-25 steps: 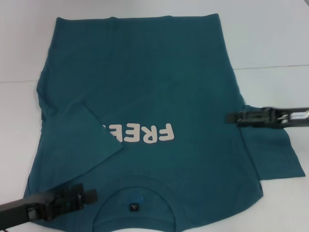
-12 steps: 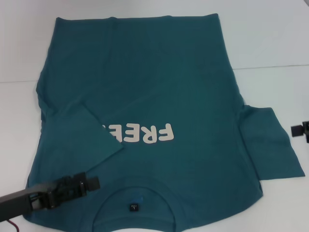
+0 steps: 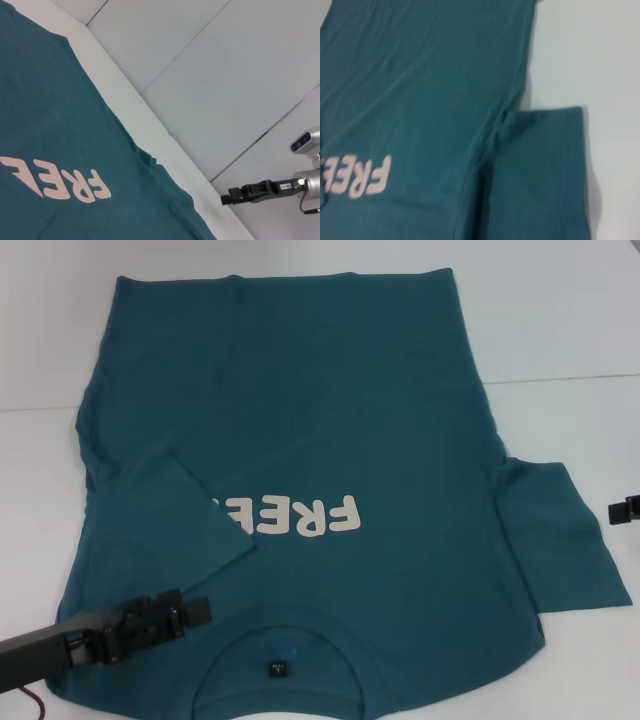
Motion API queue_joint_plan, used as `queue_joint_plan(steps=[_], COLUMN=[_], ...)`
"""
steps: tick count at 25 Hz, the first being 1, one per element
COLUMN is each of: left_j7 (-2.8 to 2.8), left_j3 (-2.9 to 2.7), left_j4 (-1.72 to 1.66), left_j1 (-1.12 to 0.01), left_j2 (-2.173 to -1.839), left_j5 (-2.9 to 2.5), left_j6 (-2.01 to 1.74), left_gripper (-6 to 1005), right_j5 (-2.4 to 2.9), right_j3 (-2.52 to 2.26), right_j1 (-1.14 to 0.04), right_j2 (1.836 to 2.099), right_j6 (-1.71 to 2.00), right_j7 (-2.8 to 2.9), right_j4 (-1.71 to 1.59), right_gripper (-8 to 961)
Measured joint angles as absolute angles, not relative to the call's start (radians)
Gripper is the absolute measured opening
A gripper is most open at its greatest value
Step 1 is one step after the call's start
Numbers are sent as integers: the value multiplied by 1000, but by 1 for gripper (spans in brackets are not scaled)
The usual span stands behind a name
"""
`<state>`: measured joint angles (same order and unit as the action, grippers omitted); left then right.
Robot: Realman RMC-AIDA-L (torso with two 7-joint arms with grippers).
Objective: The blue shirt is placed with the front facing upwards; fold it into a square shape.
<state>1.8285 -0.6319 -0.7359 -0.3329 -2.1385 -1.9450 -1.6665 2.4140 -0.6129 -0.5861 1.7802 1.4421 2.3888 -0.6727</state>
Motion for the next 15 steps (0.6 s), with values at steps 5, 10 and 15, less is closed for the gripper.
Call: queue_joint_plan(steps=[5, 10, 15], left_j7=[1829, 1828, 1825], left_j3=[-619, -596, -589], left_j4=[-736, -736, -736], left_j1=[-335, -336, -336], left_j2=[-2142, -2144, -2147], left_j5=[-1944, -1943, -1943], left_j6=[-1665, -1664, -1664], left_gripper=[876, 876, 877], right_j5=[2415, 2416, 2421], right_j3=[-618, -620, -628], right_j1=[-590, -594, -600], right_j2=[1806, 1829, 1853], right_j6=[1366, 1285, 1218], right_j7=[2389, 2430, 2478], right_j4=[-672, -662, -648], right_gripper=[833, 833, 833])
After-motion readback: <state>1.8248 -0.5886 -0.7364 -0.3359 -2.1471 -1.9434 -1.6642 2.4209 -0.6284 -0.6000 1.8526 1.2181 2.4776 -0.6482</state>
